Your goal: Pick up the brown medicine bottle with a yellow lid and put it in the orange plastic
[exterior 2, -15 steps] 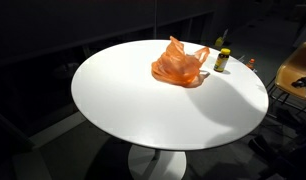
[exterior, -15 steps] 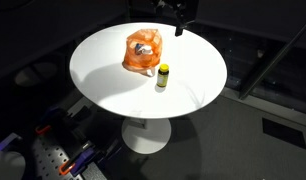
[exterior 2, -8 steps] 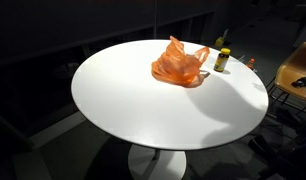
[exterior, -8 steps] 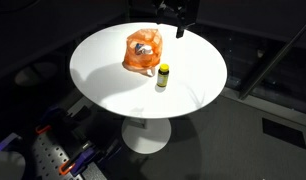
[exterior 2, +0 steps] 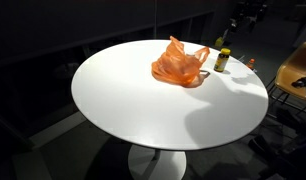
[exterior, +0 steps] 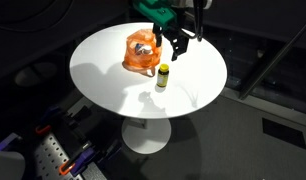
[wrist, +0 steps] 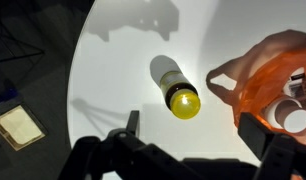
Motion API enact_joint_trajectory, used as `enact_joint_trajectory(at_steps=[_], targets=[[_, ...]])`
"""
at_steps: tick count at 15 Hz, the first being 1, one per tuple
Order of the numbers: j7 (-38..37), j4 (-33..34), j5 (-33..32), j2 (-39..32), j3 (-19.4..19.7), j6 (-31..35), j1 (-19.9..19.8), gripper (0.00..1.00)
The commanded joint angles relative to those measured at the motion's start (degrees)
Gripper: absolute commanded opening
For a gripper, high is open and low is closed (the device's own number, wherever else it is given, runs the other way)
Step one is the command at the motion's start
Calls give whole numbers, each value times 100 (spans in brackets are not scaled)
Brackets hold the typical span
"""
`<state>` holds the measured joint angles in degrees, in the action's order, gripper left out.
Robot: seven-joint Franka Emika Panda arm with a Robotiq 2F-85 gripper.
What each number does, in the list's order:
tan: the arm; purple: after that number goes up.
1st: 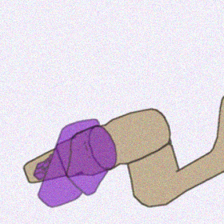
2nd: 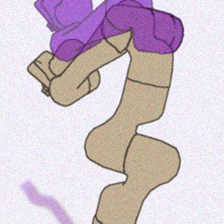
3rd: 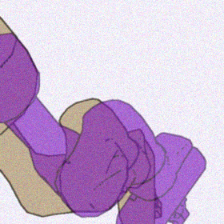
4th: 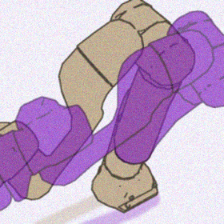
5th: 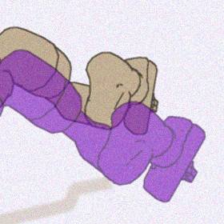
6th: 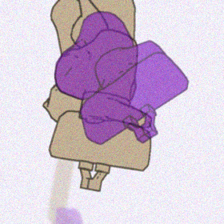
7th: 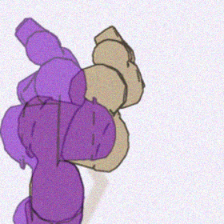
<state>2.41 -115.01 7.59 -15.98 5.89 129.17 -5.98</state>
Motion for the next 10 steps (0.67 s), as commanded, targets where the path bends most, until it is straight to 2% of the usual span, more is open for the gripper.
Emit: enact_joint_trajectory(at_steps=[1, 10], targets=[[-55, 449, -66, -611, -65, -30, -39, 100], [-164, 1101, -319, -1581, -112, -19, 83, 100]])
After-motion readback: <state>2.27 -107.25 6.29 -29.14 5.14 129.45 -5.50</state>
